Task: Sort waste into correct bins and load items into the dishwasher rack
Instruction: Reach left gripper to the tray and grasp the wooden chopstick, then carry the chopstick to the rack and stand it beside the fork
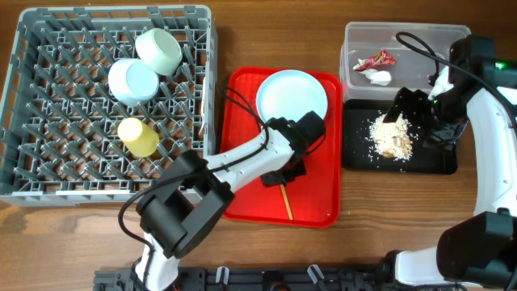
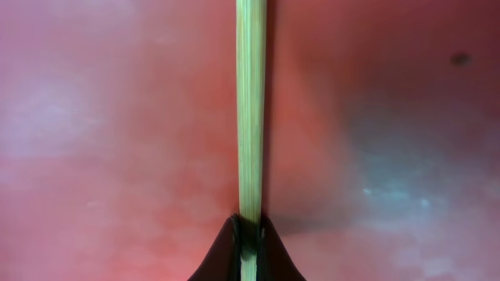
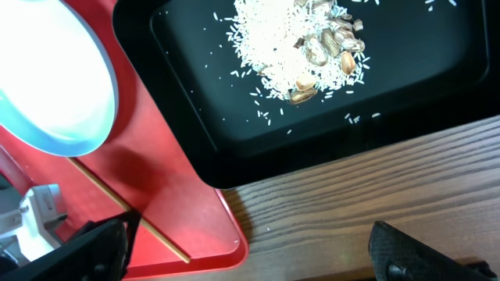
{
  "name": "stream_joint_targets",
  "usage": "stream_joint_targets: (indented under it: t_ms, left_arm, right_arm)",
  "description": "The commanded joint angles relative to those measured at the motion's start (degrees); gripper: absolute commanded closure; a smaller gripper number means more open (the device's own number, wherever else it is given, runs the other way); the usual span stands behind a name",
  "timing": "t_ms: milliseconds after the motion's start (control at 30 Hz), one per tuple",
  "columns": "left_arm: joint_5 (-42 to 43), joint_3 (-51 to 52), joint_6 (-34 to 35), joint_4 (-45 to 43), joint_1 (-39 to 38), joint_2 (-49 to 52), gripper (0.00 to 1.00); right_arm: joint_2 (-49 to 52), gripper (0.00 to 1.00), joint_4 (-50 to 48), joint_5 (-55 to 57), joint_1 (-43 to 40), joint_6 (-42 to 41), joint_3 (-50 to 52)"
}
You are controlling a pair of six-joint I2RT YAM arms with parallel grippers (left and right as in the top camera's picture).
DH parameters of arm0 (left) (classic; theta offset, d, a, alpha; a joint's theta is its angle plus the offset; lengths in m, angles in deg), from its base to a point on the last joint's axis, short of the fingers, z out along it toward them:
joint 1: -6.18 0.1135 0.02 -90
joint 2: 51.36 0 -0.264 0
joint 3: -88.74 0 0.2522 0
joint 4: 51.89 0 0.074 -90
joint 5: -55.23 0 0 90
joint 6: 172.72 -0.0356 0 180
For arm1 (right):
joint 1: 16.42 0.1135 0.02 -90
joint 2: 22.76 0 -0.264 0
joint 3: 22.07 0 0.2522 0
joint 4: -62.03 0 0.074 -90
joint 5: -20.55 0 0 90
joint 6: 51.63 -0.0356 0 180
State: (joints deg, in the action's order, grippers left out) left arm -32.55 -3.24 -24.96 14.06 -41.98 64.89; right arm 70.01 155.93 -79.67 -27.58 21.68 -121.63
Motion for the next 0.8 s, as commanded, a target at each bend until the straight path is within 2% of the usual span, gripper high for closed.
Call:
stream_joint_targets:
  t_ms: [0, 167, 500, 767]
  left_arm:
    - [-1.07, 0.63, -1.07, 1.68, 3.39, -0.96, 0.96]
    - [-4.81, 0.59, -5.81, 1.88, 6.86, -6.84, 0.96]
    - [-6.03, -3.89, -33.33, 1.90, 18.67, -19.78, 0.96]
    - [-6.38, -4.42, -44.65, -1.03, 30.23, -22.12, 0.96]
  right_arm:
    - [0.59, 0.00, 0.07, 0.31, 0.00, 1.53, 0.02]
    - [0.59, 0.00, 0.07, 0.31, 0.00, 1.51, 0.02]
    - [0.59, 0.00, 0.04, 0.31, 0.00, 1.53, 0.02]
    - [0.59, 0.00, 0.04, 0.31, 0.00, 1.53, 0.02]
